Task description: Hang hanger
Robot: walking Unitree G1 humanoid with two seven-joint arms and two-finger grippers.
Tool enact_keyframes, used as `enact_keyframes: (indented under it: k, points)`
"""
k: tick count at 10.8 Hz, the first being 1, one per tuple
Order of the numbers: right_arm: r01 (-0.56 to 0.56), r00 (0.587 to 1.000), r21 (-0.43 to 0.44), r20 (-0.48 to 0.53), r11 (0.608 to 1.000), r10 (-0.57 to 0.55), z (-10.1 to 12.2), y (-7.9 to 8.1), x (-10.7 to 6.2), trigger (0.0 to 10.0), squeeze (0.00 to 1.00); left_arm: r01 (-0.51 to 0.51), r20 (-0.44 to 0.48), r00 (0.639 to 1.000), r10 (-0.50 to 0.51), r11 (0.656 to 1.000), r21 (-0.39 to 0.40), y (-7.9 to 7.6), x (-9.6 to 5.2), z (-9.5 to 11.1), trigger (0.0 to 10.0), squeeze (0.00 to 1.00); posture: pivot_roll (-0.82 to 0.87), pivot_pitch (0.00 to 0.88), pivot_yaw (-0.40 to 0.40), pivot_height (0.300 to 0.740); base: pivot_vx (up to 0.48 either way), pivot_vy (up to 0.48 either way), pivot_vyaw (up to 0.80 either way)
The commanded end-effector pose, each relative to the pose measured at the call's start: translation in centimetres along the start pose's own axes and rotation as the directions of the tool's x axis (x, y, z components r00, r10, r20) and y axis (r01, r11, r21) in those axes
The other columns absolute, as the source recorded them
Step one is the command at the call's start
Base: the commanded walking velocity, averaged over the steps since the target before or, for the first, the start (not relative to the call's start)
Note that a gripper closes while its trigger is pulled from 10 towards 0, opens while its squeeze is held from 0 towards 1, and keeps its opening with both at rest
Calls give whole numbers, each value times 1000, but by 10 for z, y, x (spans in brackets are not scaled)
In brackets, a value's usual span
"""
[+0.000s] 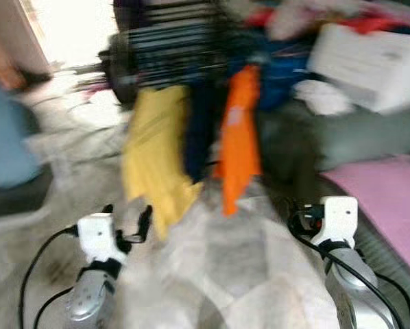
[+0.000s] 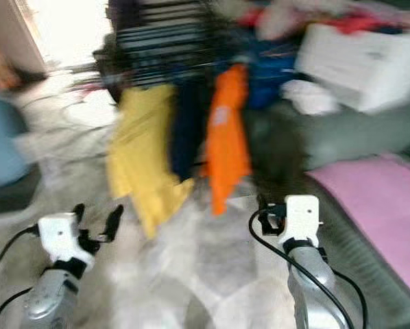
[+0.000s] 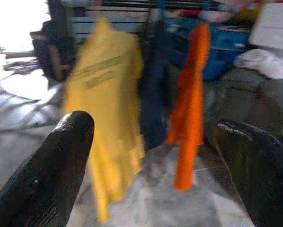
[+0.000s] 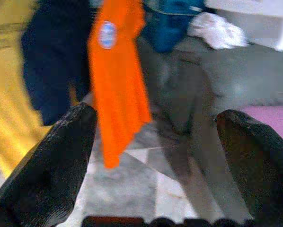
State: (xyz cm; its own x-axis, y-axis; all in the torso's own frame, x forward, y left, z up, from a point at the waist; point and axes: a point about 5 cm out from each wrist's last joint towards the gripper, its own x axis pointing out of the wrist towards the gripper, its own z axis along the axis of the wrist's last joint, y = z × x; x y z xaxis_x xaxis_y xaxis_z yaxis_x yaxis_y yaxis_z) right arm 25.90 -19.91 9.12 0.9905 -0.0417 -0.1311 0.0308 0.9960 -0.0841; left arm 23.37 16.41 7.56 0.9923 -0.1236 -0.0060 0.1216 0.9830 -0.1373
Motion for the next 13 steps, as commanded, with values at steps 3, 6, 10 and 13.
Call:
enact_keyframes:
  k: [3, 6, 10, 13]
  points:
    - [3, 1000, -15, -8, 1000, -3, 2, 2, 5, 10000, 0, -15, -29, 999, 15, 1000, 1, 4, -2, -3, 10000, 0, -111, 0, 84, 740, 331, 348, 0]
    - [-32, 999, -12, -19, 999, 31, 1, 5, 10, 10000, 0, 16, -98, 995, -6, 994, 106, 16, -3, 2, 10000, 0, -94, 0, 68, 740, 195, 254, 0]
    - [-43, 999, -88, -18, 995, 41, 1, 10, 12, 10000, 0, -24, -53, 998, 28, 997, 71, 1, 2, 8, 10000, 0, -100, 0, 68, 740, 0, 0, 0]
    - [-32, 998, -48, -61, 998, 30, -5, 7, 13, 10000, 0, 21, -24, 999, -21, 1000, 10, -24, 8, 1, 10000, 0, -114, 0, 75, 740, 82, 0, 0]
